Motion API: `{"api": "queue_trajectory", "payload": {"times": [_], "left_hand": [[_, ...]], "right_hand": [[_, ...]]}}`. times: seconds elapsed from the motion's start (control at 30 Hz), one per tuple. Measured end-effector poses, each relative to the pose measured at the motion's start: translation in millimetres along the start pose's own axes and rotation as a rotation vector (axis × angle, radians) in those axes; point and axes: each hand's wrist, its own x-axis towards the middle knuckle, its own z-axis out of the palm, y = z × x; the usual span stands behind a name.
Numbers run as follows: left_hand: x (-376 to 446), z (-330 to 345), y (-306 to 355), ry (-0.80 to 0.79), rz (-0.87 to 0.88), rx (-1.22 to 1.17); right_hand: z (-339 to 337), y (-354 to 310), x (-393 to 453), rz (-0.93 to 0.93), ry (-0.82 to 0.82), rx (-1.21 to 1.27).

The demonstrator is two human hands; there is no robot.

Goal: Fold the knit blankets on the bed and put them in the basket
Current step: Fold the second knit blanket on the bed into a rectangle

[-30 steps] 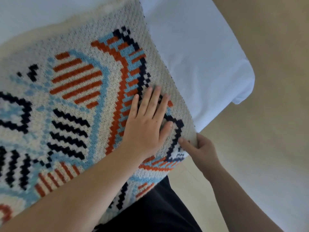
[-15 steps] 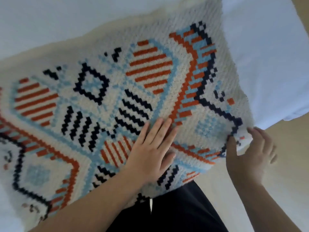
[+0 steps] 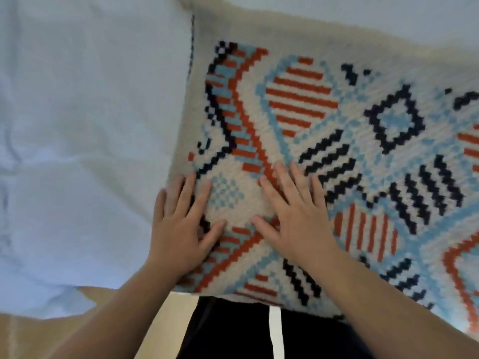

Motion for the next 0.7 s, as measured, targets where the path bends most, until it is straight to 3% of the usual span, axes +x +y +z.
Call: {"api": "queue_trajectory", "payload": {"times": [0.1, 0.23, 0.37, 0.7], "left_hand": [[-28, -4, -30, 0.02, -0.29, -0.158], [-50, -12, -31, -0.115, -0.65, -0.712], [-67, -8, -43, -0.308, -0.605, -0.925], [-89, -11, -73, -0.424, -0.695, -1.044]], "right_hand": [[11, -45, 26, -0.133, -0.056, -0.082], [20, -85, 39, -0.16, -0.119, -0.174], [26, -106, 39, -0.181, -0.183, -0.22], [35, -140, 17, -0.229, -0.192, -0.211]]}}
